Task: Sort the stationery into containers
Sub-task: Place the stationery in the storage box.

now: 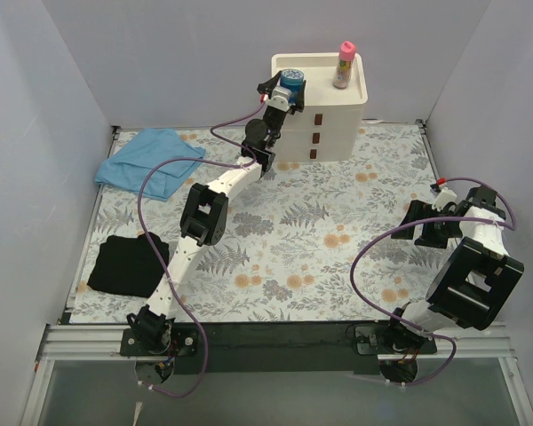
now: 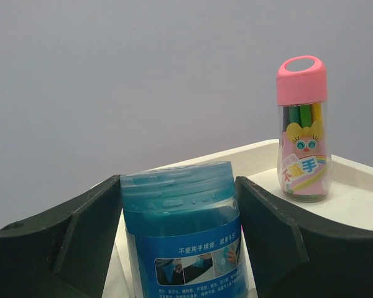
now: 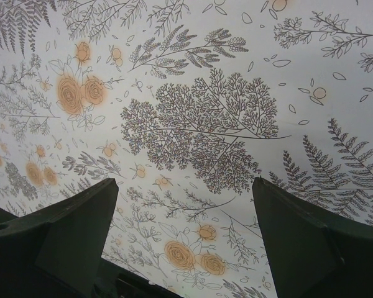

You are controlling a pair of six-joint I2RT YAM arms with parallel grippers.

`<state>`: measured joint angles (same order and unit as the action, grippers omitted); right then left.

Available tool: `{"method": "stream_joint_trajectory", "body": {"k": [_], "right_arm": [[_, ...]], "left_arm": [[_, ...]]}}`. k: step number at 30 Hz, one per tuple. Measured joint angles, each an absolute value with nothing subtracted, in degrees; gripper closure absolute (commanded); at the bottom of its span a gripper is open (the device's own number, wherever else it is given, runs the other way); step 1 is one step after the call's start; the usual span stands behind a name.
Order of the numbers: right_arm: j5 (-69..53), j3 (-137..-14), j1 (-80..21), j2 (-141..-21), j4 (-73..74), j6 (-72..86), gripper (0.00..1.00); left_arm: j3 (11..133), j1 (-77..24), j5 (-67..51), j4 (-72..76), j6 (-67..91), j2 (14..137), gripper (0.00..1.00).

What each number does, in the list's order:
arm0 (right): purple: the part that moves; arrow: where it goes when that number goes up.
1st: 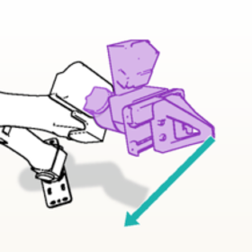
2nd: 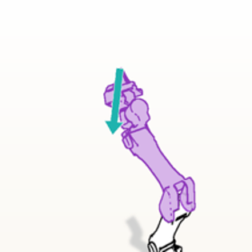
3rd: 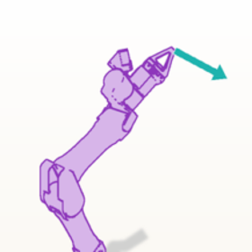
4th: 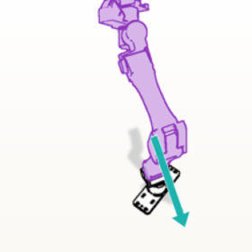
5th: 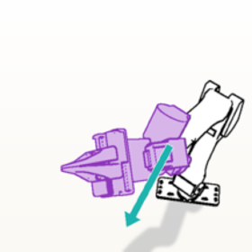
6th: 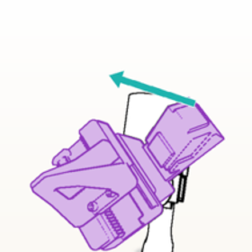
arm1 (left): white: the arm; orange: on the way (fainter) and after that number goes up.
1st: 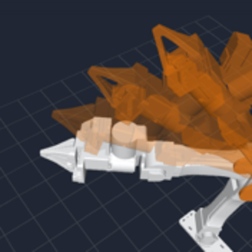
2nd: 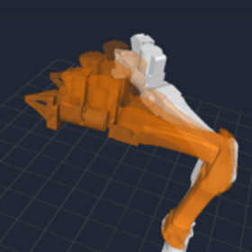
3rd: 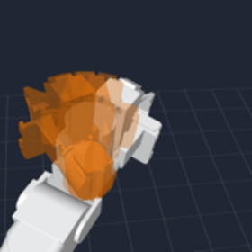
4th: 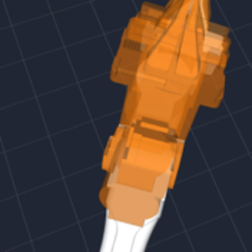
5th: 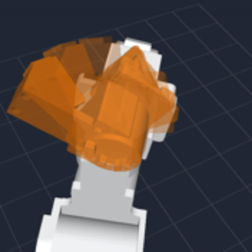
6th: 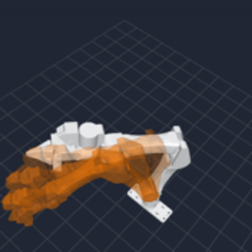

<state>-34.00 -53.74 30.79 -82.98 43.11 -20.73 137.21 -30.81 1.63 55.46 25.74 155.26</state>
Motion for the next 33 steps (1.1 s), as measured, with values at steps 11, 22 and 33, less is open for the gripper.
{"method": "stream_joint_trajectory", "body": {"k": [11, 22, 33], "right_arm": [[-33.98, -53.74, 30.79, -82.98, 43.11, -20.75, 0.02], [-34.0, -53.74, 30.79, -82.98, 43.09, -20.75, 0.02], [-34.52, -53.74, 30.79, -82.98, 43.0, -20.73, 0.02]], "left_arm": [[140.79, -29.78, -3.14, 54.78, 25.23, 155.3, 0.29], [139.15, -28.38, -6.02, 58.85, 26.65, 155.13, 0.28], [110.34, -28.42, -6.81, 64.9, 28.12, 135.72, 0.6]]}}
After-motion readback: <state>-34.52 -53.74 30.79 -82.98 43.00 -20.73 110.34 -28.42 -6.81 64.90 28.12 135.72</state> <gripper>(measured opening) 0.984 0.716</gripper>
